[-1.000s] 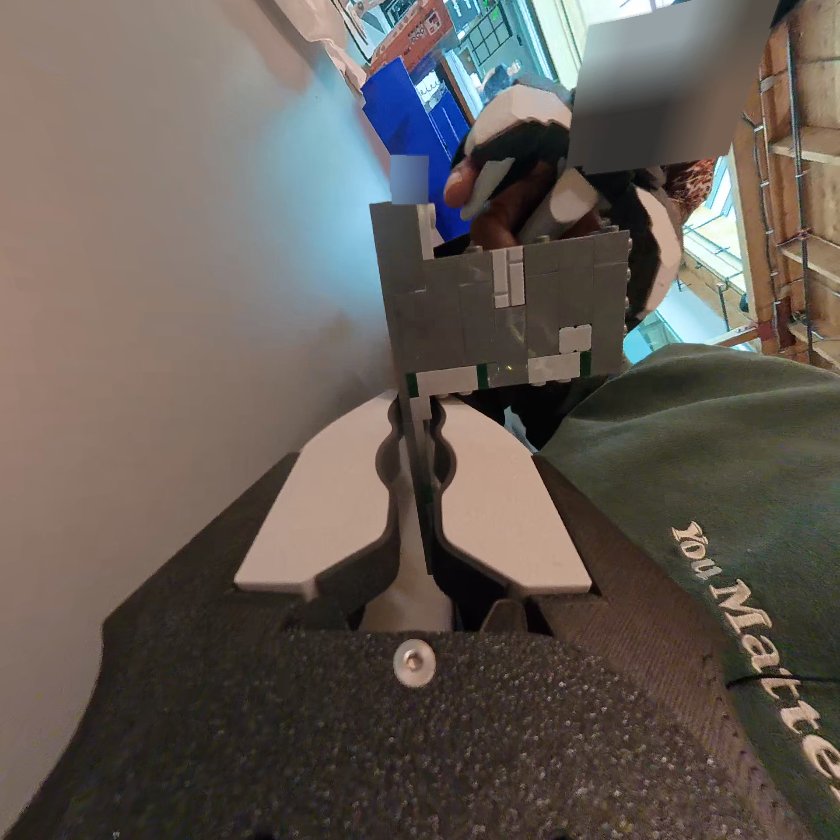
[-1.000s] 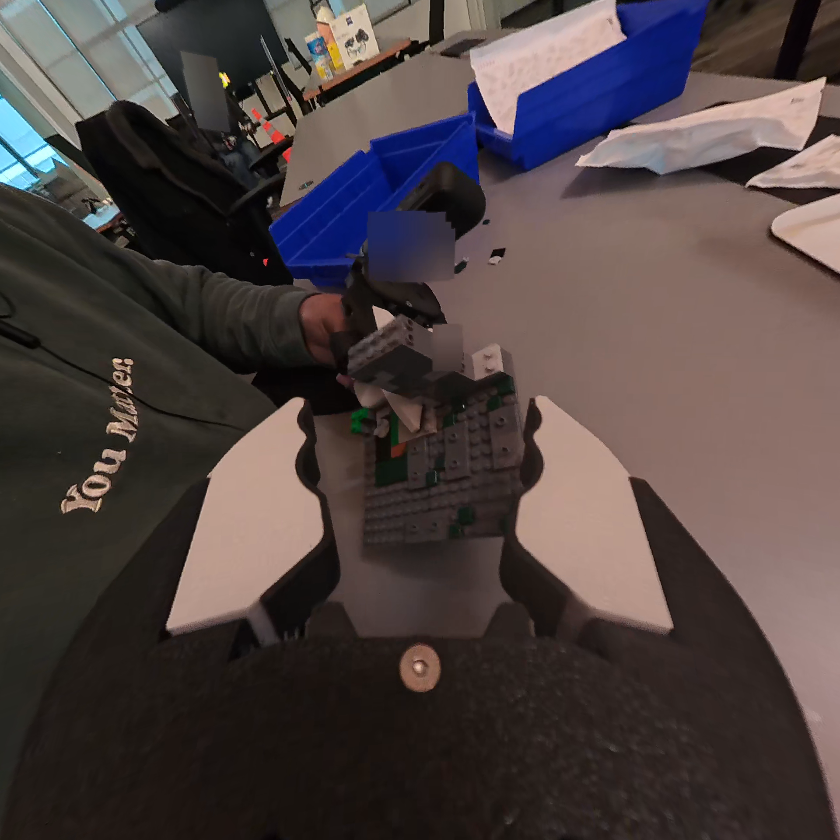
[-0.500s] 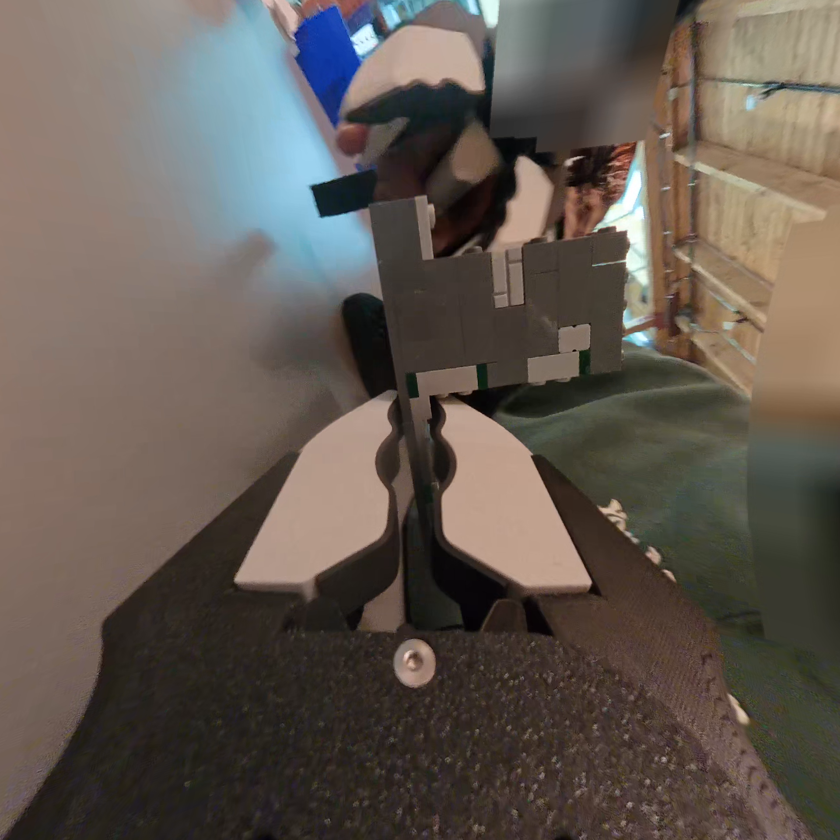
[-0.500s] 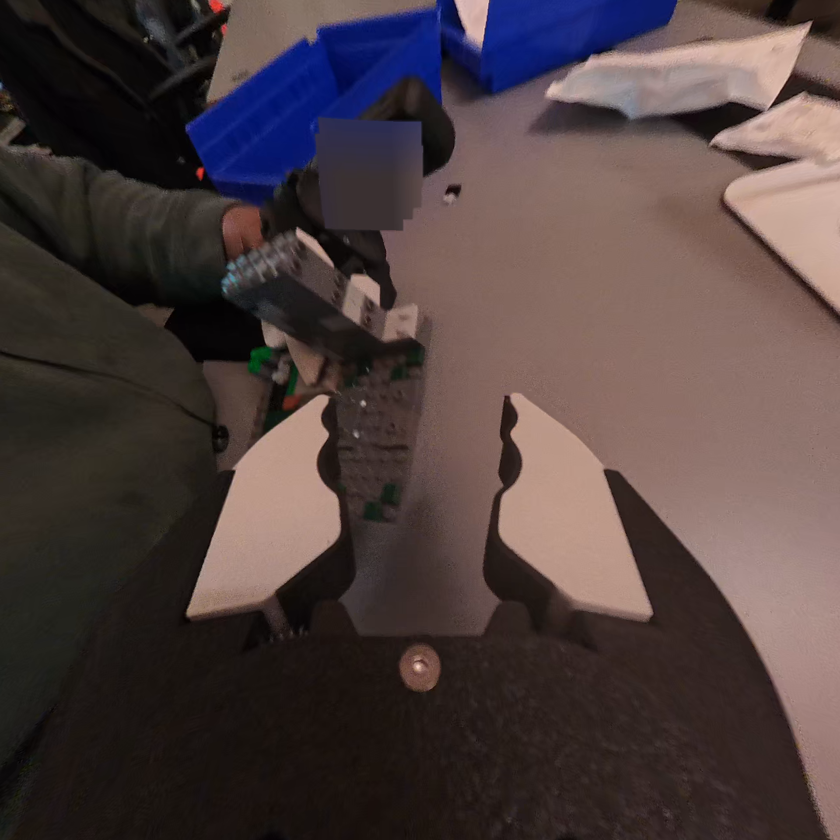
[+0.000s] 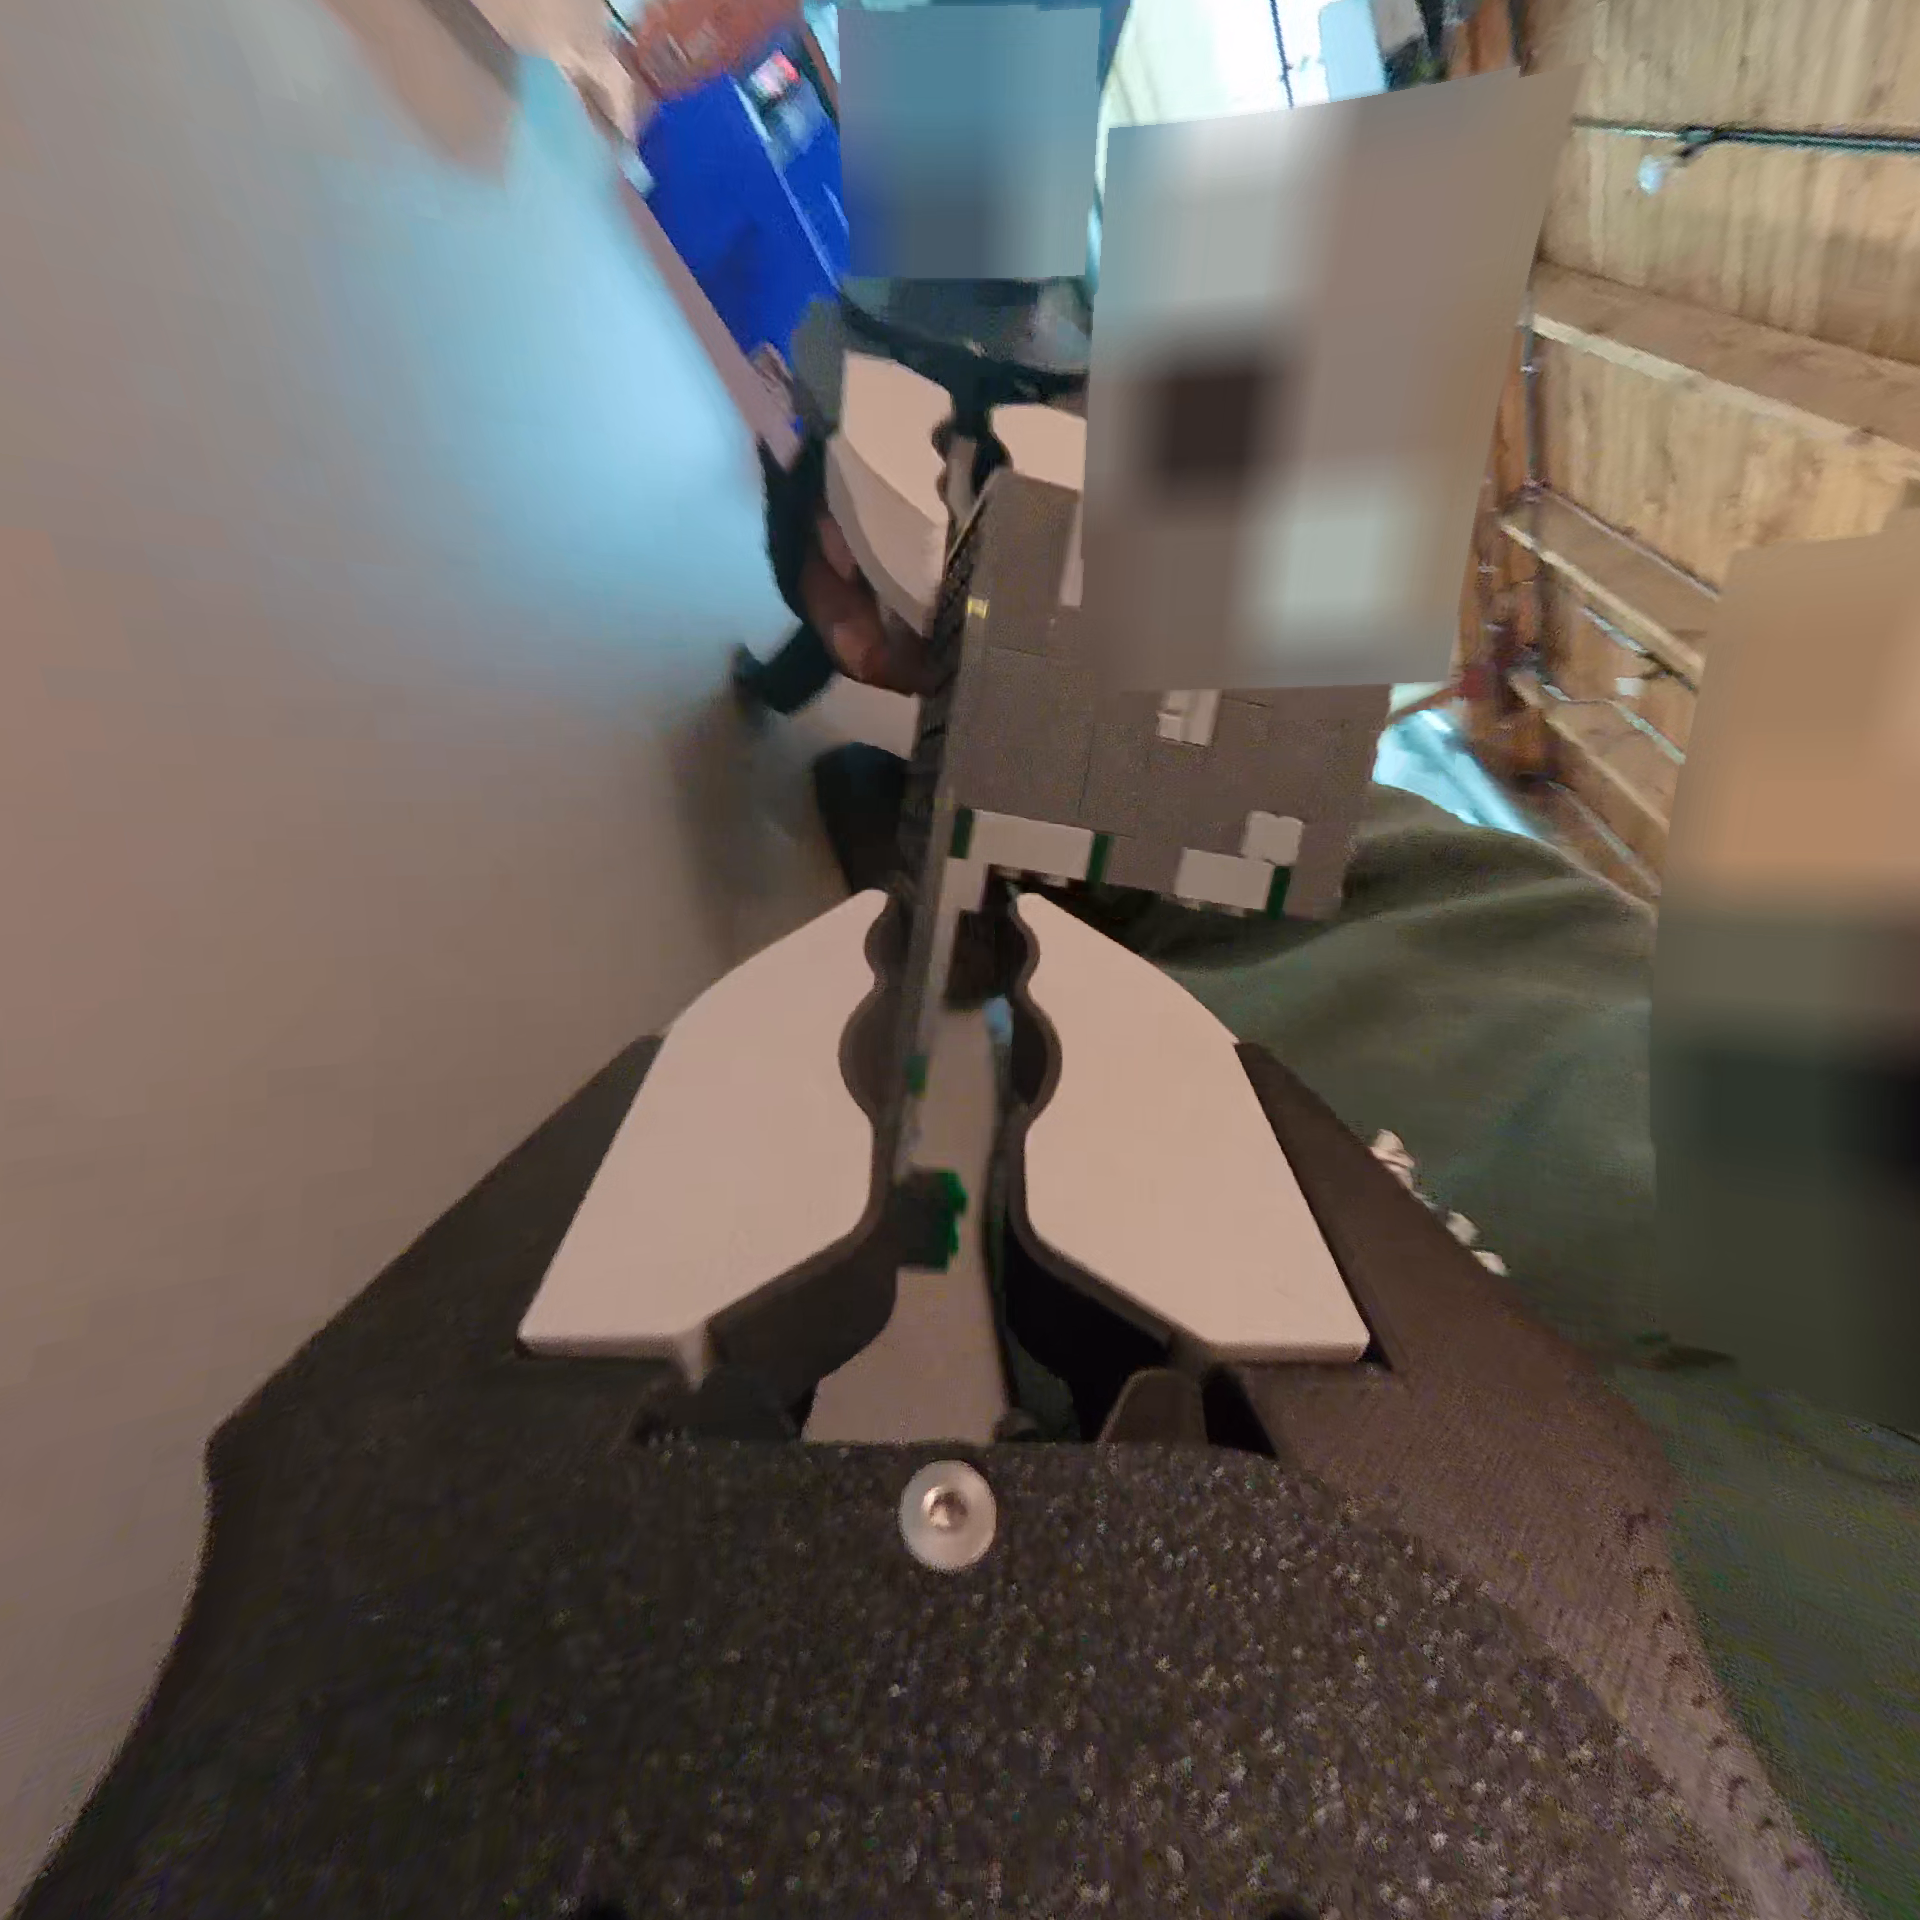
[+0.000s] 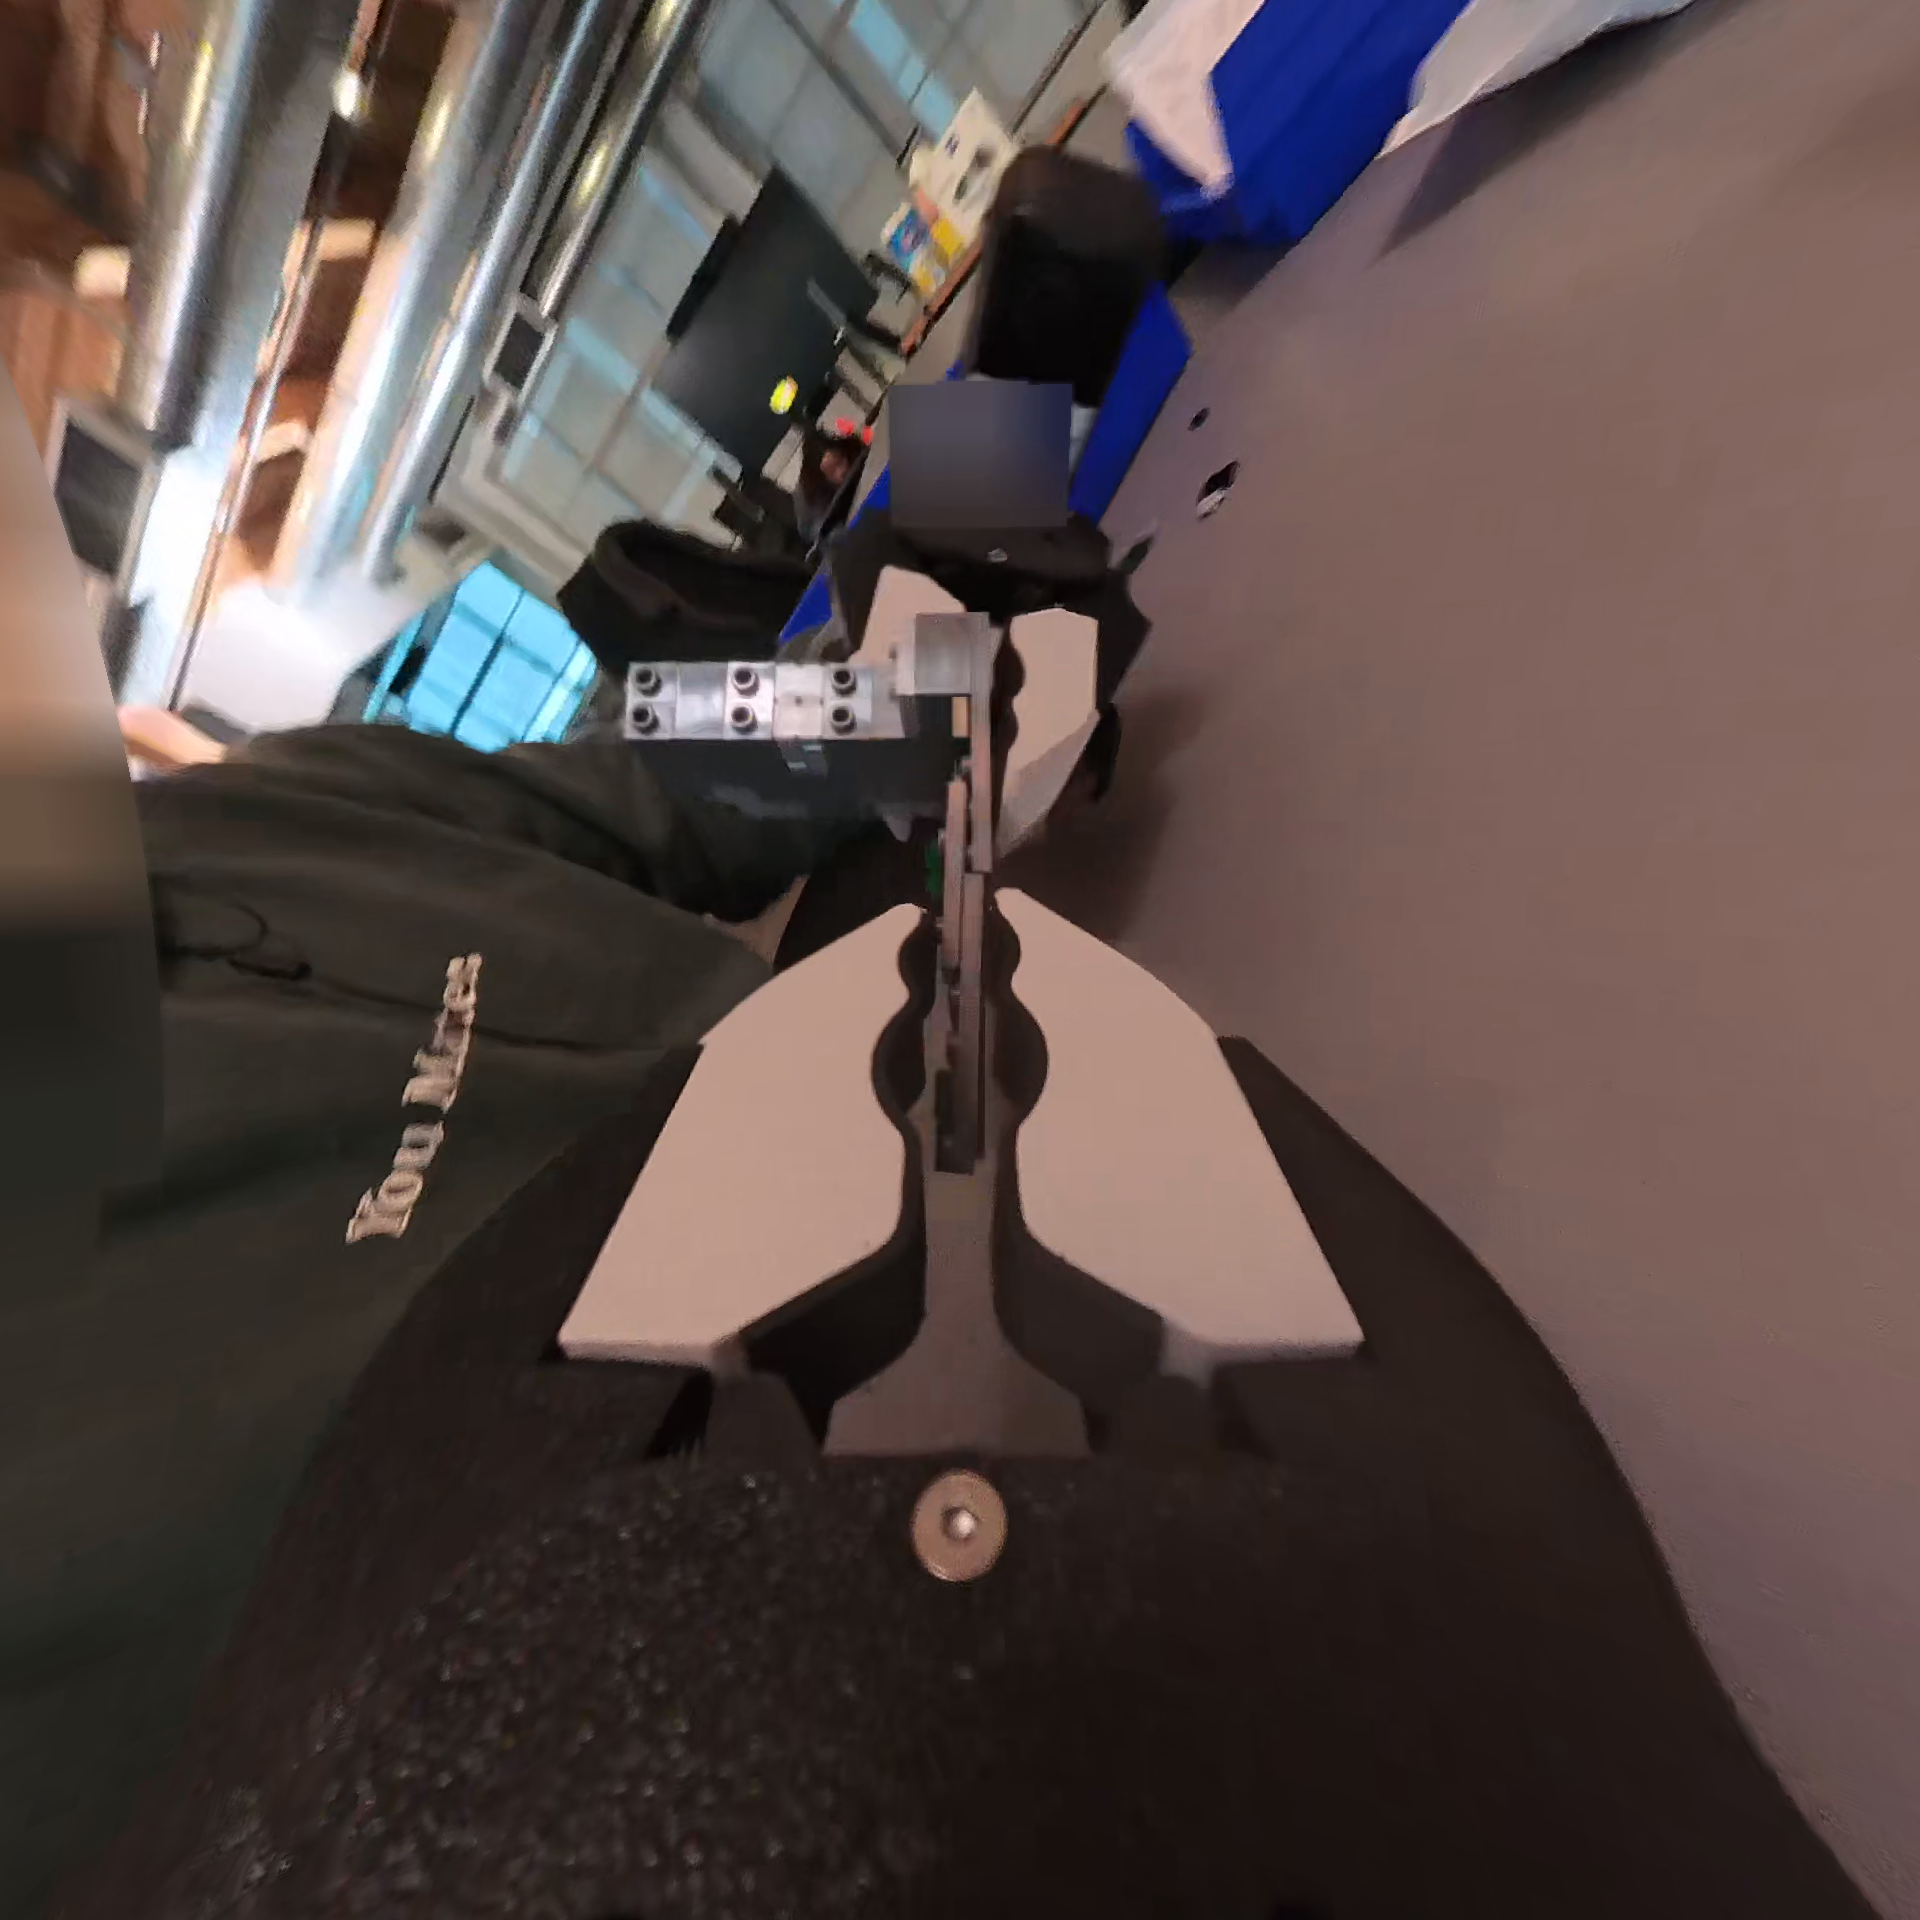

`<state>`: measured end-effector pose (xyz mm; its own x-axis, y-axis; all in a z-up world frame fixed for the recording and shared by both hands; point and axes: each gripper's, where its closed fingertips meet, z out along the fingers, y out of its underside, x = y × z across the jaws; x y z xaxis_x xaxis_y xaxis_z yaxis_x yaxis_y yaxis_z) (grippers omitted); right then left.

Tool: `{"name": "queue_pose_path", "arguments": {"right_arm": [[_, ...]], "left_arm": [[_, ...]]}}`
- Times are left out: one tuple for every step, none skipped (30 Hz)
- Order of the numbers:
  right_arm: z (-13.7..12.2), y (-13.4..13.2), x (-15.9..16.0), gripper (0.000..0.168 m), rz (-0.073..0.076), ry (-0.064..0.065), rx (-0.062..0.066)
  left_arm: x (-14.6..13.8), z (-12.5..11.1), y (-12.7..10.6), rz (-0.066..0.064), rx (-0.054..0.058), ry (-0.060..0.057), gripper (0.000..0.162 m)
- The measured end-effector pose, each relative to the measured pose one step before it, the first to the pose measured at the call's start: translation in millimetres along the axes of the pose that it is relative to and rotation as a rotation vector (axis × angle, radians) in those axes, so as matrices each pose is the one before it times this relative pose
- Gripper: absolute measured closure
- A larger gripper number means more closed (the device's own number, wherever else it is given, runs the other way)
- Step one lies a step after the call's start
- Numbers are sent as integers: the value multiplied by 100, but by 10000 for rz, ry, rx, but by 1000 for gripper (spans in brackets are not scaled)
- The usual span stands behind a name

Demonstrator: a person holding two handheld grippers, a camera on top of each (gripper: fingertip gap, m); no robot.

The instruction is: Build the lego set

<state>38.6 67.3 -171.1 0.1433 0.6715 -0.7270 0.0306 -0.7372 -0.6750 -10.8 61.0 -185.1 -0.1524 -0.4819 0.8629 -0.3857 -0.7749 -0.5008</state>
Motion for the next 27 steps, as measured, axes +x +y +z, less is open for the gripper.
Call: {"name": "queue_pose_path", "arguments": {"right_arm": [[-305, -525, 665, 161, 288, 246, 401], [-314, -548, 706, 161, 409, 192, 410], [-289, -540, 786, 161, 495, 189, 405], [-223, -487, 908, 161, 471, 249, 378], [-157, -468, 980, 161, 422, 292, 356], [-118, -516, 967, 161, 406, 316, 379], [-52, -549, 914, 161, 340, 352, 382], [-28, -557, 815, 161, 224, 372, 368], [30, -537, 683, 161, 153, 356, 354], [40, -509, 586, 161, 121, 329, 357], [86, -406, 492, 161, 86, 303, 300], [129, -251, 473, 161, 59, 293, 226], [148, -159, 434, 161, 50, 272, 206], [136, -91, 373, 161, 75, 221, 189], [119, -40, 292, 161, 121, 150, 173], [110, 22, 225, 160, 87, 126, 148], [106, 148, 181, 160, -4, 125, 73], [127, 190, 89, 160, -44, 83, 31], [101, 160, 8, 160, -28, 22, 29], [97, 108, -38, 160, 3, -10, 22], [86, 78, -70, 160, 30, -46, 16], [78, 69, -66, 160, 28, -42, 9], [54, 64, -29, 160, 3, -13, 19], [33, 25, -19, 160, -12, -10, 36], [9, 21, -11, 160, -5, -17, 30], [-1, 8, 7, 160, -8, -13, 26], [-30, -33, 13, 160, -5, -11, 49]], "left_arm": [[-644, -827, -659, 348, 241, -457, 143], [-628, -874, -729, 291, 332, -423, 144], [-686, -887, -839, 172, 448, -435, 144], [-759, -838, -825, 72, 468, -457, 144], [-794, -751, -715, 79, 406, -509, 145], [-804, -603, -459, 255, 243, -590, 146], [-717, -429, -195, 424, 107, -632, 146], [-477, -250, -9, 465, 34, -547, 147], [-248, -69, 133, 384, -17, -434, 147], [-131, 48, 143, 300, -9, -361, 147], [-113, 150, 50, 258, 47, -324, 147], [-55, 238, 25, 249, 36, -267, 147], [-65, 346, 48, 246, -21, -257, 146], [-160, 437, 72, 293, -67, -284, 145], [-308, 529, 54, 342, -89, -338, 143], [-401, 591, -69, 378, -47, -352, 140], [-321, 698, -240, 375, 9, -269, 137], [-151, 760, -351, 428, 13, -153, 132], [-56, 827, -333, 566, -19, -113, 127], [-94, 843, -295, 479, -31, -138, 122], [-223, 833, -246, 346, -50, -176, 120], [-187, 811, -210, 218, -22, -106, 119], [206, 729, -234, 74, 26, 152, 119], [544, 567, -226, 67, 40, 328, 122], [173, 418, -145, 194, -9, 24, 130], [-143, 265, -219, 370, 67, -211, 139], [45, 225, -85, 335, -21, -60, 144]]}}
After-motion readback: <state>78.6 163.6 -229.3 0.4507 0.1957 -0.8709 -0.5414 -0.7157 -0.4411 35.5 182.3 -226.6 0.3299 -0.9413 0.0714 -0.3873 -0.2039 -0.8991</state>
